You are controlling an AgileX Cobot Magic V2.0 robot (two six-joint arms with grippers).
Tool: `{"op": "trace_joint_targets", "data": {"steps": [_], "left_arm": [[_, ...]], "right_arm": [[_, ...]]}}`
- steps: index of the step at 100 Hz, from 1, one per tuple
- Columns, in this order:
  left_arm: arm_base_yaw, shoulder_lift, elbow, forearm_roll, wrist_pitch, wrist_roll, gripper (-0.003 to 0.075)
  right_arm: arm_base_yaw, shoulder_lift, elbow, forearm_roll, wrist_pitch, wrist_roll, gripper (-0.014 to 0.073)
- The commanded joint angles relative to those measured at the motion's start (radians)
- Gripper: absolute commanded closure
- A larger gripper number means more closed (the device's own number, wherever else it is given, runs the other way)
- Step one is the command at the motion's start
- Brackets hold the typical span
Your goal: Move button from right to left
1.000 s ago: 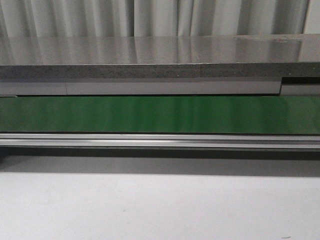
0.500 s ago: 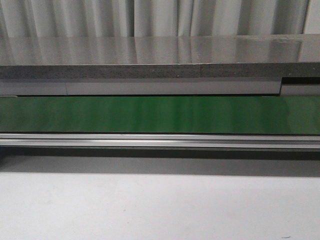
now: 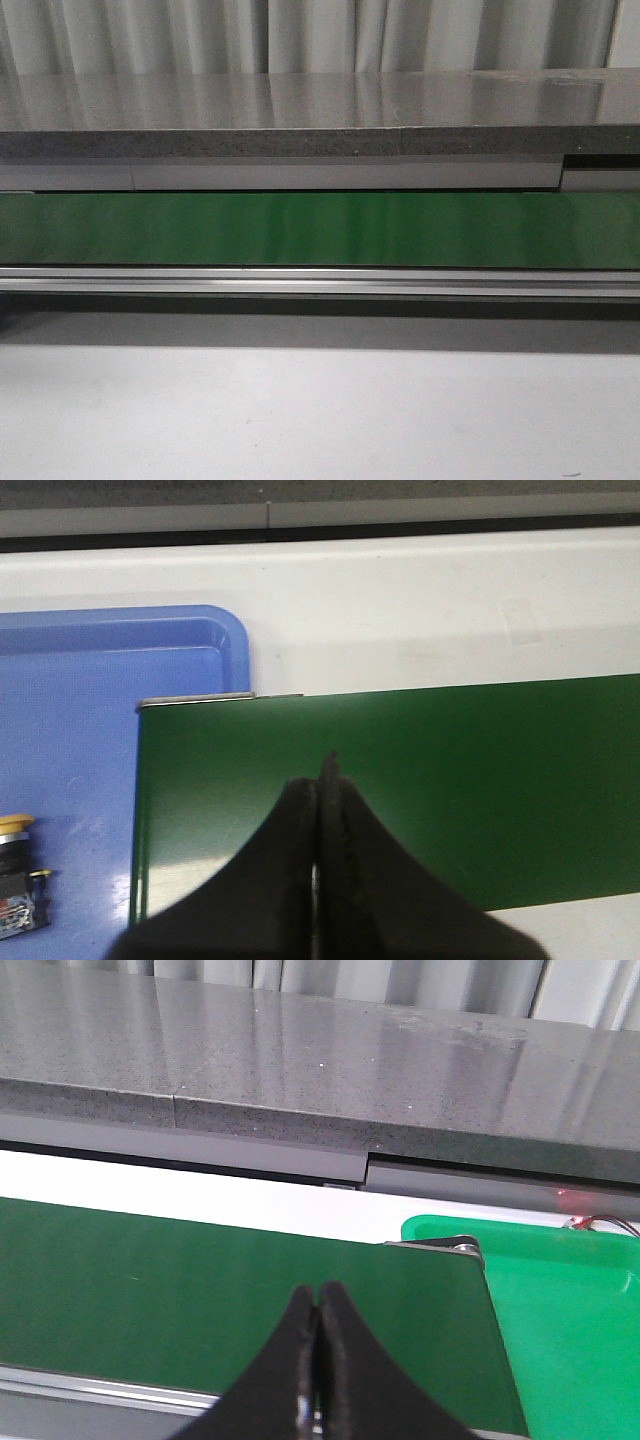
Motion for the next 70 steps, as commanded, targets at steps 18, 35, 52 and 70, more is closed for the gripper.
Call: {"op": "trace_joint_targets", "data": {"steps": [18,35,52,70], "left_arm": [[-0.059,-0.22,0.17,-0.018,-0.145,-0.033,0.0741],[-0.057,-0.357,0.309,-0.026,-0.195,-0.033,0.0741],[-0.057,-0.49,0.419,-0.03,-0.197,-0.03,0.0741],[-0.057,-0.631,0.541,-0.03,-0.205,-0.029,0.0741]], "right_arm": [[0.001,0.003,-0.027,-0.007,-0.079,0.0,0.0661],[0.001,0.003,-0.027,-0.007,-0.079,0.0,0.0661],[0.001,0.003,-0.027,-0.007,-0.079,0.0,0.0661],[0.001,0.003,-0.027,-0.007,-0.079,0.0,0.0661]]}}
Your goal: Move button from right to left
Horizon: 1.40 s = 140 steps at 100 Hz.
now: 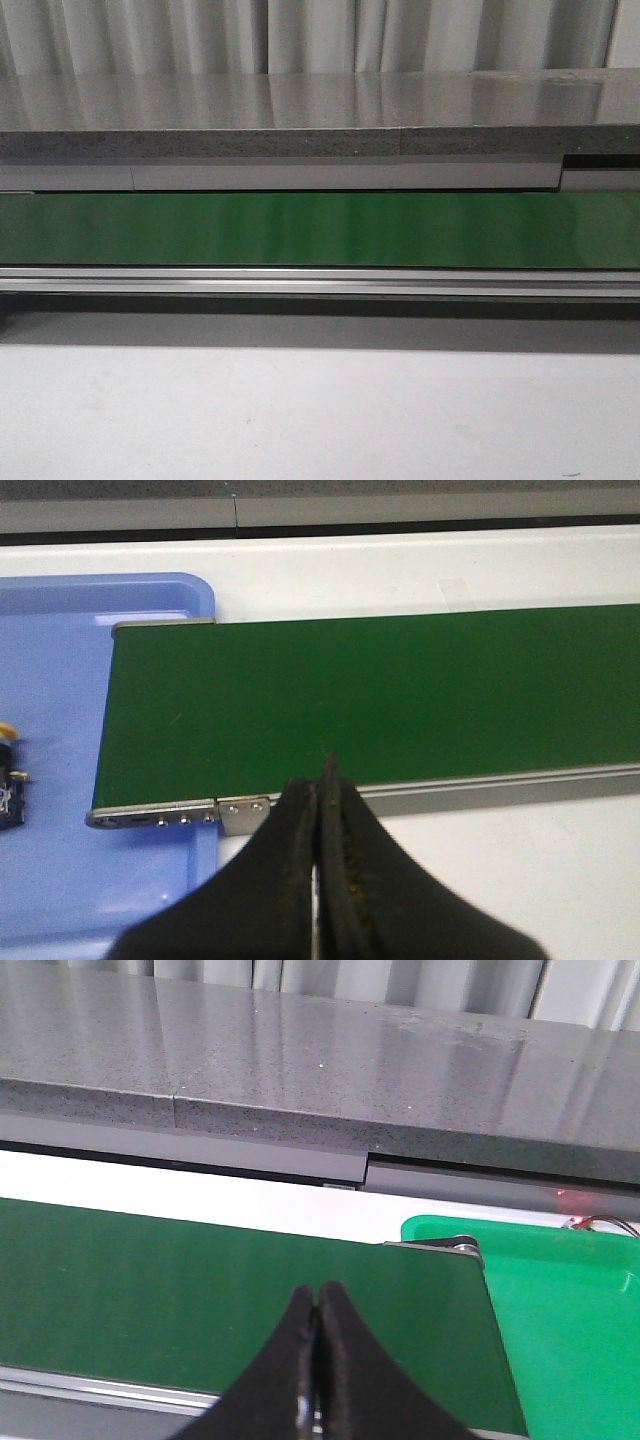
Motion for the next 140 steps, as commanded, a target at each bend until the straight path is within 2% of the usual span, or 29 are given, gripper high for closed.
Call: {"op": "trace_joint_targets", "data": {"steps": [1,26,40,59,76,83,94,119,125,140], "left_arm": [[-0.005,-0.068,0.031,-0.027,-0.077,-0.009,0.0741],[-0.005,-0.24,0.187,-0.027,-0.092,-0.007,0.0741],[-0.005,-0.3,0.276,-0.048,-0.172,0.022,0.0741],[-0.005,-0.401,0.419,0.015,-0.425,0.003,0.0741],[-0.013,-0.539,0.573,0.202,-0.635,-0.165,0.0741],[-0.019,-0.585,0.631,0.246,-0.694,-0.22,0.0741],[-0.03,-0.653,0.723,0.246,-0.767,-0.223,0.0741],[-0.044,-0.794,0.863,0.248,-0.808,-0.273,0.0741],[-0.044,-0.828,0.863,0.25,-0.749,-0.273,0.0741],[-0.046,-0.821,0.861,0.253,-0.767,-0.273,0.0741]], "right_arm": [[0.001,0.003,-0.027,-0.007,-0.079,0.0,0.0661],[0.001,0.003,-0.027,-0.007,-0.079,0.0,0.0661],[0.001,0.003,-0.027,-0.007,-0.079,0.0,0.0661],[0.001,0.003,-0.027,-0.007,-0.079,0.0,0.0661],[0.001,0.003,-0.027,-0.007,-0.079,0.0,0.0661],[0.001,0.003,-0.027,-0.007,-0.079,0.0,0.0661],[0.001,0.003,-0.027,-0.007,-0.079,0.0,0.0661],[0.001,0.003,-0.027,-0.007,-0.079,0.0,0.0661],[0.001,0.003,-0.027,-0.007,-0.079,0.0,0.0661],[0.001,0.004,-0.027,-0.007,-0.079,0.0,0.0661]]}}
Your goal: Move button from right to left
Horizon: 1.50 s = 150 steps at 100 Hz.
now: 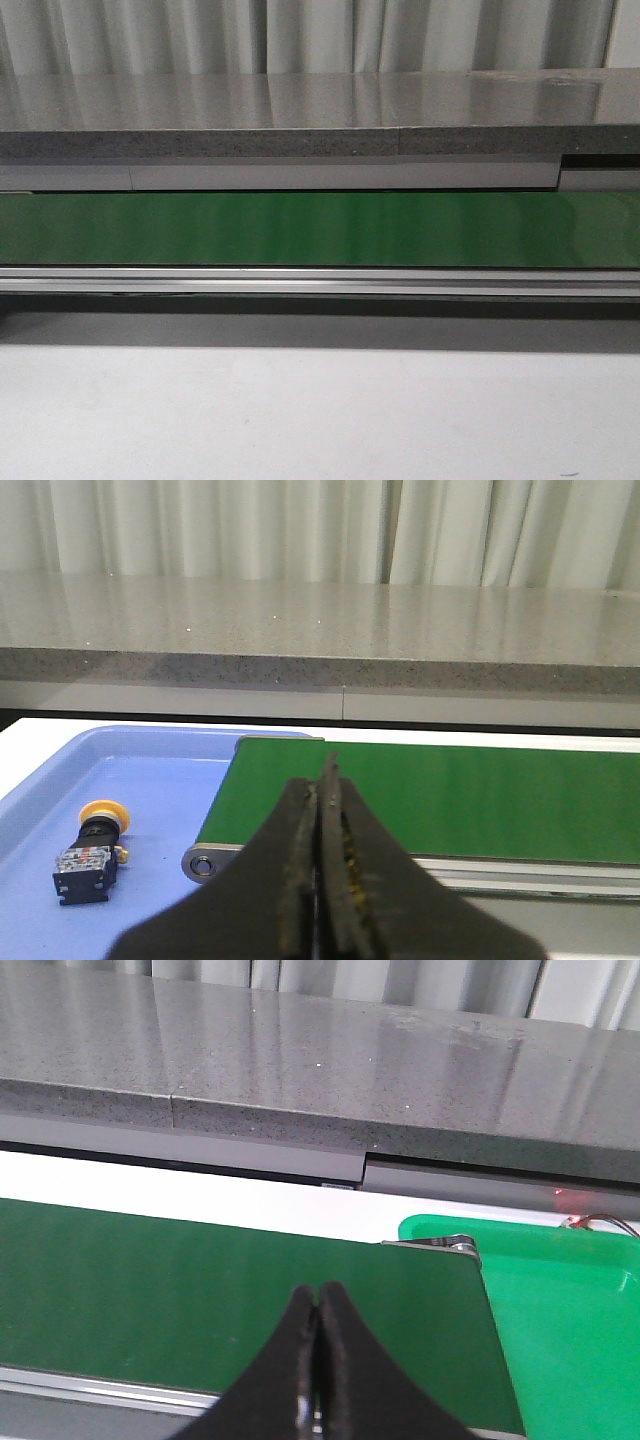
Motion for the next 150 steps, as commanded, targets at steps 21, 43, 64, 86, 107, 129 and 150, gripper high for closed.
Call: {"op": "trace_joint_targets", "data": {"steps": [21,43,64,86,107,129,150], "left_arm": [[-0.011,-0.029,0.045,0.003,-0.094,-0.014,0.0741],[-0.011,-0.029,0.045,0.003,-0.094,-0.014,0.0741],[-0.011,-0.029,0.045,0.003,-0.094,-0.014,0.0741],[-0.011,-0.029,0.045,0.003,-0.094,-0.014,0.0741],[-0.011,-0.029,0.045,0.003,-0.094,-0.014,0.0741],[-0.011,-0.029,0.045,0.003,-0.094,-0.014,0.0741],[-0.011,-0.029,0.045,0.003,-0.094,-0.014,0.0741]], "right_arm": [[0.001,0.004,-0.027,-0.007,-0.078,0.0,0.0661],[0.001,0.004,-0.027,-0.007,-0.078,0.0,0.0661],[0.001,0.004,-0.027,-0.007,-0.078,0.0,0.0661],[-0.003,0.004,-0.024,-0.007,-0.078,-0.004,0.0661],[-0.003,-0.017,-0.018,-0.008,-0.083,-0.003,0.0661],[-0.017,-0.138,0.108,-0.233,-0.179,0.222,0.0661],[-0.031,-0.333,0.235,-0.302,-0.103,0.333,0.0661]]}}
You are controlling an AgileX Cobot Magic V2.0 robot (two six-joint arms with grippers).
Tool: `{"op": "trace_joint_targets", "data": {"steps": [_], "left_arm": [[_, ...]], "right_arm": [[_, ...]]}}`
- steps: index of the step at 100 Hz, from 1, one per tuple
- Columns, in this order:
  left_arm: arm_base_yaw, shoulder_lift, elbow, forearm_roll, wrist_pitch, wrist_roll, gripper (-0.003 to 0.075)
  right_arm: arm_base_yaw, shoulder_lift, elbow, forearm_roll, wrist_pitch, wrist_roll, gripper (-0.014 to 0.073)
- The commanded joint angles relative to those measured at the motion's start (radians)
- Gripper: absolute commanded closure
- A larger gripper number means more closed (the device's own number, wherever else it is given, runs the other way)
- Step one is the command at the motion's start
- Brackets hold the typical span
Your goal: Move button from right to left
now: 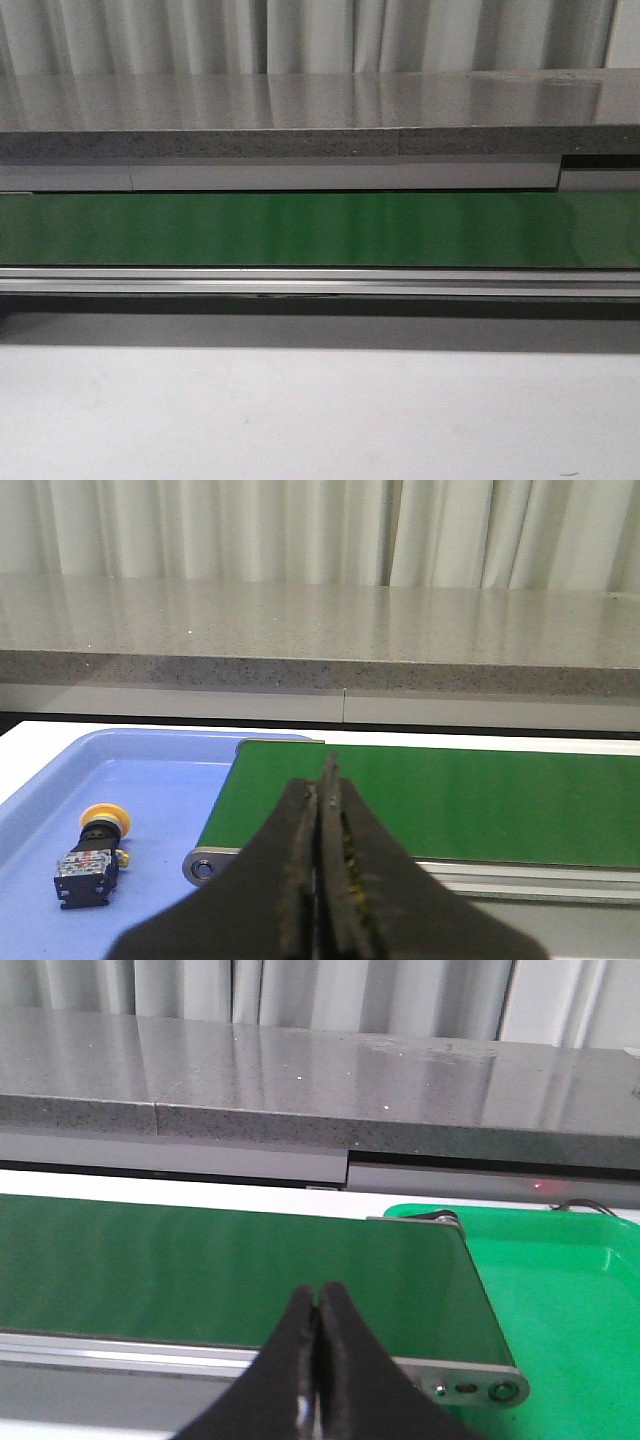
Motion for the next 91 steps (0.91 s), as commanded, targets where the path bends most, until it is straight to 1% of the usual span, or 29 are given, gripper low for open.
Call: {"op": "trace_joint_targets", "data": {"steps": [1,12,23,91], "left_arm": [[-0.011,-0.029,0.045,0.0,-0.09,-0.014,0.0741],[-0.011,-0.029,0.045,0.0,-0.09,-0.014,0.0741],[-0.011,-0.029,0.045,0.0,-0.09,-0.014,0.0741],[-0.011,-0.029,0.045,0.0,-0.09,-0.014,0.0741]], "right_arm": [[-0.006,-0.071,-0.003,-0.031,-0.023,0.026,0.0661],[-0.007,-0.155,-0.002,-0.031,0.055,0.026,0.0661],[-0.007,-0.152,-0.001,-0.03,0.091,0.026,0.0661],[-0.006,-0.152,-0.001,-0.03,0.083,0.026,0.0661]]}}
